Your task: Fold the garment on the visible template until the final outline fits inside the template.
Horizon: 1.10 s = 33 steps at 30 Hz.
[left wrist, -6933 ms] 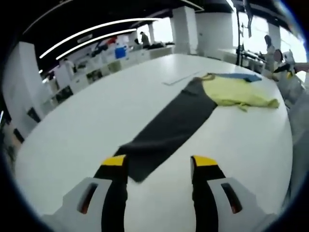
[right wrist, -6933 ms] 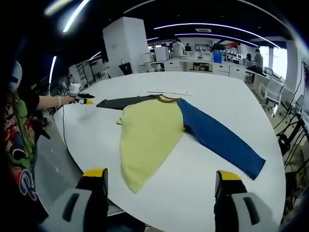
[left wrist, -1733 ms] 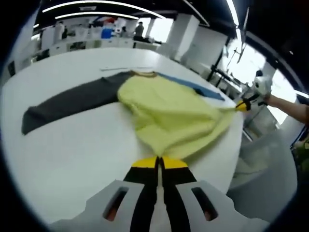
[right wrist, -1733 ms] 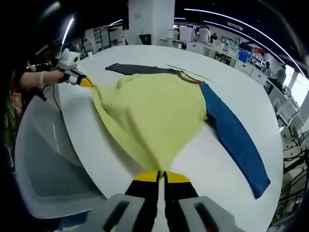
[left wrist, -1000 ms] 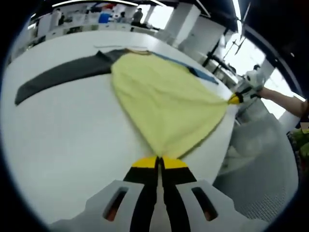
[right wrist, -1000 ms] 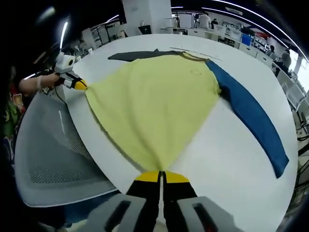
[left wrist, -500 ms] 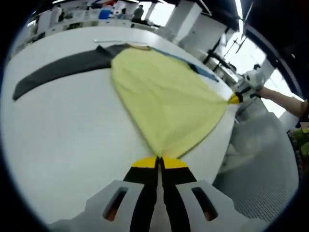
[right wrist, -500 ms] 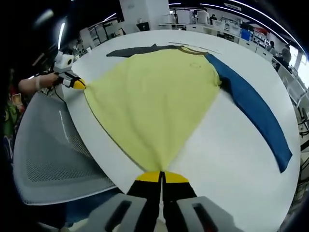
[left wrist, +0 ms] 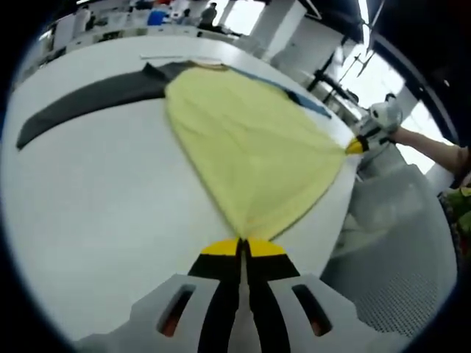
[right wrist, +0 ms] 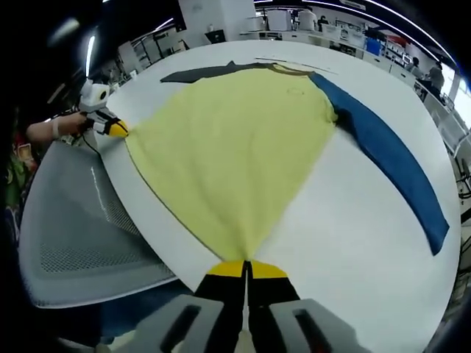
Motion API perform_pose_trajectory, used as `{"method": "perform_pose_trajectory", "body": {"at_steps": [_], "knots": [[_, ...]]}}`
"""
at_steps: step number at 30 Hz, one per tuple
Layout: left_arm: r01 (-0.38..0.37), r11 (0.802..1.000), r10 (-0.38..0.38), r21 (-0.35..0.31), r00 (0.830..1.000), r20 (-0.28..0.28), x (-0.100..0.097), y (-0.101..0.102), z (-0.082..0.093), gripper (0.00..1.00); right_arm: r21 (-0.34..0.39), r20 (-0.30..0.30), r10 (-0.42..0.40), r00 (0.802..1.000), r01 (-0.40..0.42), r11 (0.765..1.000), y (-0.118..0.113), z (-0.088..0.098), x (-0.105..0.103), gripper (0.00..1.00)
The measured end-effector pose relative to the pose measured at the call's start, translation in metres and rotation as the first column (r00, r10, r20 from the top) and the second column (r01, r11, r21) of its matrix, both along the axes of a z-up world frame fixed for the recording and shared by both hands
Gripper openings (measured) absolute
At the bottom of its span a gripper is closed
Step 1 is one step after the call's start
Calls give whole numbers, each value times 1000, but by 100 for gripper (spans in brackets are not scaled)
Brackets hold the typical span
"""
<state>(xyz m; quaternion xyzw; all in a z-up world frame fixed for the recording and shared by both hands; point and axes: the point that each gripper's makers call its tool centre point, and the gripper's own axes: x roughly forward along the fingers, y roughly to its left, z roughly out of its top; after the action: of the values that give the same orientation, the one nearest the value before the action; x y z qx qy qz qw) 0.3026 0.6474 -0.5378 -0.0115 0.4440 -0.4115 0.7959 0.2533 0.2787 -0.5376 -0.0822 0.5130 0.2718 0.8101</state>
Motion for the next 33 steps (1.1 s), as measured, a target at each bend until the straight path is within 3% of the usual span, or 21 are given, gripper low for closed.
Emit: {"method": "perform_pose_trajectory", "body": {"at_steps": [26,30,33], "knots": [[13,1000,-12,-15,1000,24,-2,-5,0,0,-6,-8,-4,1000,4,1000,3,-5,-1,0],[30,999,-29,-26,999,29,-4,-7,2,6,8,-11,-1,1000,1,1000,2,-4,-3,0],[31,999,-30,-34,998,55,0,-5,9,19,17,3,-5,1000,5,1000,0,1,-6,14]]}}
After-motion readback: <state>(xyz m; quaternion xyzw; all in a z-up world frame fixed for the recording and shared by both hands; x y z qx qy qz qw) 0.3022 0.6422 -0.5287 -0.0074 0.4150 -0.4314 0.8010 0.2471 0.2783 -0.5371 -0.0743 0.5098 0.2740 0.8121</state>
